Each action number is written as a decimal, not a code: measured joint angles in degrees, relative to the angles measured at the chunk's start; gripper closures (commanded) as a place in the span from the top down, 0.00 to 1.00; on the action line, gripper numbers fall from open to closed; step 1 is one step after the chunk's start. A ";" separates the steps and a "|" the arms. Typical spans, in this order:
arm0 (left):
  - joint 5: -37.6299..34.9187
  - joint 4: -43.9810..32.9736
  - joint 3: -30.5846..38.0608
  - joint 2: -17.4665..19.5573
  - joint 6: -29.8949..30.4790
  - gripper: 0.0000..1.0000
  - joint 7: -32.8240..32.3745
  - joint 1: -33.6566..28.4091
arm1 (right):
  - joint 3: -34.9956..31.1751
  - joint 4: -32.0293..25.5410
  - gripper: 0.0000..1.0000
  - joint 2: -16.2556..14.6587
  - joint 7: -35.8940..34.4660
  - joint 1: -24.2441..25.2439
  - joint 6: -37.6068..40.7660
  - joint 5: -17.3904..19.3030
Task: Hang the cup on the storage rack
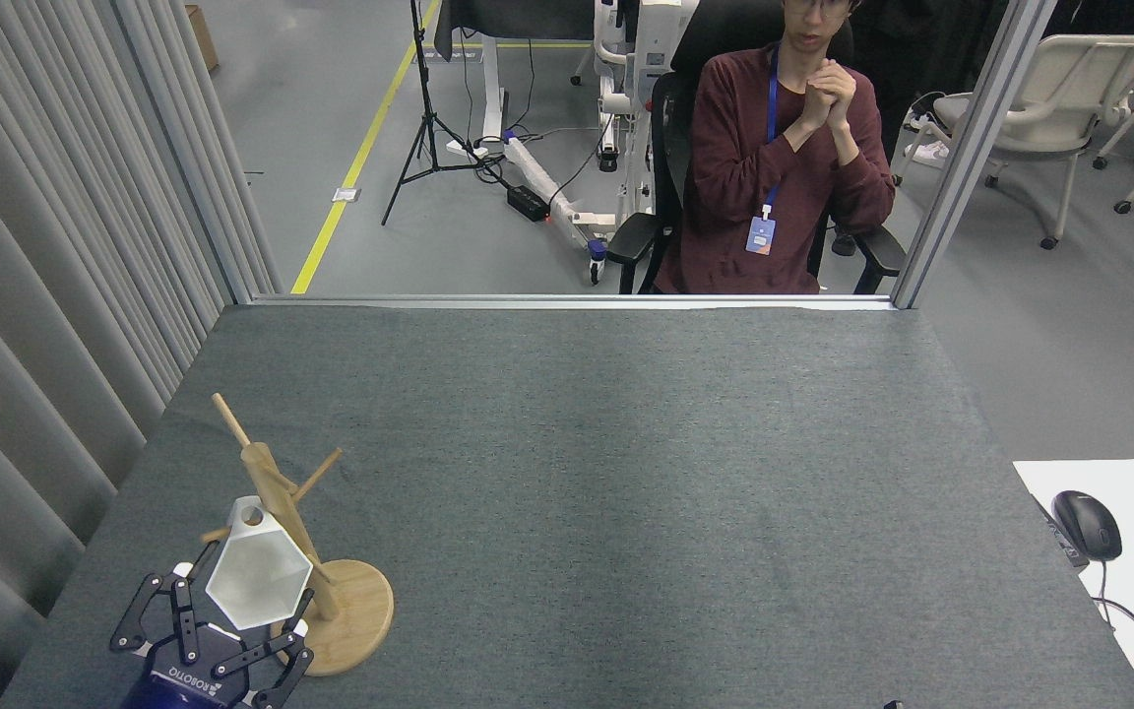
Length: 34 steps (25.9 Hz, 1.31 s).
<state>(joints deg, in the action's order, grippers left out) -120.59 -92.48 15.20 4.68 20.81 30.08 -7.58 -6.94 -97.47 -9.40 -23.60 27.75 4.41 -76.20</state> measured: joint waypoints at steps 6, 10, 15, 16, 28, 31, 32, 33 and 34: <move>0.06 1.37 0.07 -0.32 -0.46 0.99 0.00 -0.17 | -0.01 0.00 0.98 0.04 -0.02 -0.06 0.00 0.00; 0.15 2.52 0.14 -0.41 -0.78 0.99 0.00 -0.19 | -0.01 0.00 0.98 0.08 -0.04 -0.06 0.00 0.00; 0.24 3.52 0.21 -0.51 -1.01 0.99 0.01 -0.19 | -0.01 0.00 0.98 0.09 -0.06 -0.06 0.00 0.00; 0.27 3.70 0.21 -0.52 -1.20 0.99 0.01 -0.19 | 0.00 0.00 0.98 0.09 -0.07 -0.07 0.00 0.00; 0.36 4.67 0.25 -0.86 -2.29 0.99 0.14 -1.18 | 0.01 0.00 0.98 0.11 -0.25 -0.29 0.00 0.02; 0.36 4.68 0.25 -1.31 -2.30 0.99 0.36 -1.84 | 0.04 0.00 0.98 0.14 -0.37 -0.29 -0.01 0.02; 0.36 4.68 0.27 -1.48 -2.30 0.99 0.42 -2.13 | 0.05 0.00 0.98 0.16 -0.34 -0.28 -0.01 0.02; 0.37 4.68 0.30 -1.64 -2.30 0.99 0.44 -2.43 | 0.06 0.00 0.98 0.16 -0.24 -0.27 -0.01 0.03; 0.39 4.68 0.31 -1.78 -2.31 0.99 0.49 -2.71 | 0.06 0.00 0.98 0.16 -0.15 -0.27 -0.01 0.04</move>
<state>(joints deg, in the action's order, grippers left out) -120.20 -87.80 15.51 2.89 18.50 30.57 -10.29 -6.88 -97.47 -9.24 -23.75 27.49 4.40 -76.16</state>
